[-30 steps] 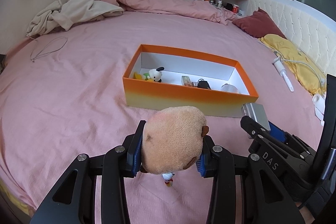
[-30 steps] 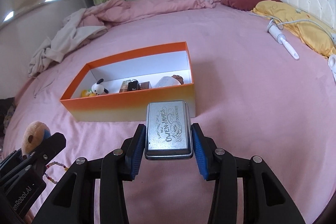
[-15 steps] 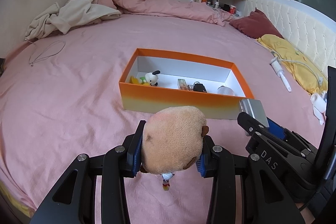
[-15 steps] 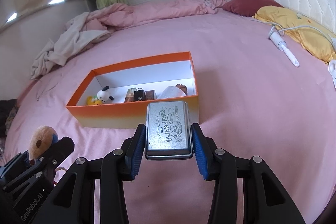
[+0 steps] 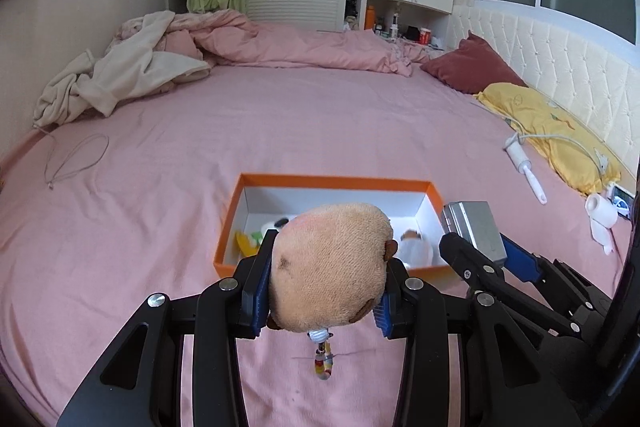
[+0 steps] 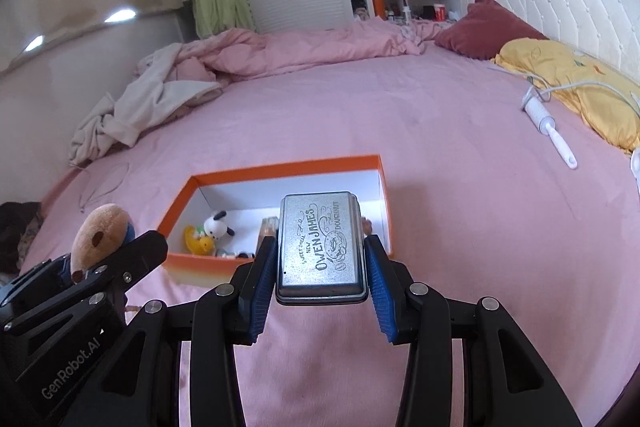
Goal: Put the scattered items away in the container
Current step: 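Carry the silver tin and plush bear over the orange box and lower them inside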
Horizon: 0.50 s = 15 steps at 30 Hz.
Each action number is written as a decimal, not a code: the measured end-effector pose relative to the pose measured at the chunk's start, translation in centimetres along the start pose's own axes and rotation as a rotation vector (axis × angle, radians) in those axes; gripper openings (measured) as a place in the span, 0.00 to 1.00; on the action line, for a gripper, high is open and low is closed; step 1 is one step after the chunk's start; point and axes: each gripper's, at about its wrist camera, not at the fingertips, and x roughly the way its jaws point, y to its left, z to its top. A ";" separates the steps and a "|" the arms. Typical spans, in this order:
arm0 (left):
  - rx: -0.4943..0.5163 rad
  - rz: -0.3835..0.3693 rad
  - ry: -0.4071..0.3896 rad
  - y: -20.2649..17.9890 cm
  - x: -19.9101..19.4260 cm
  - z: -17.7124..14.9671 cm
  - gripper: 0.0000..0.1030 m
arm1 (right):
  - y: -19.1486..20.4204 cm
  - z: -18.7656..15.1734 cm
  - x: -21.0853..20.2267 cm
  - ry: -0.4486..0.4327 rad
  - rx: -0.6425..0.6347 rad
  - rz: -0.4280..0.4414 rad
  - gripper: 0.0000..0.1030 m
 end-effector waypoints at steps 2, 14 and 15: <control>0.011 0.010 -0.018 0.3 0.3 1.3 0.41 | 0.3 1.6 -0.1 -0.026 -0.008 0.005 0.41; 0.026 0.019 0.019 1.3 2.5 1.0 0.41 | 1.3 2.5 1.2 -0.028 -0.024 0.004 0.41; 0.030 0.019 0.021 1.2 2.6 0.9 0.41 | 1.2 2.4 1.3 -0.025 -0.021 0.005 0.41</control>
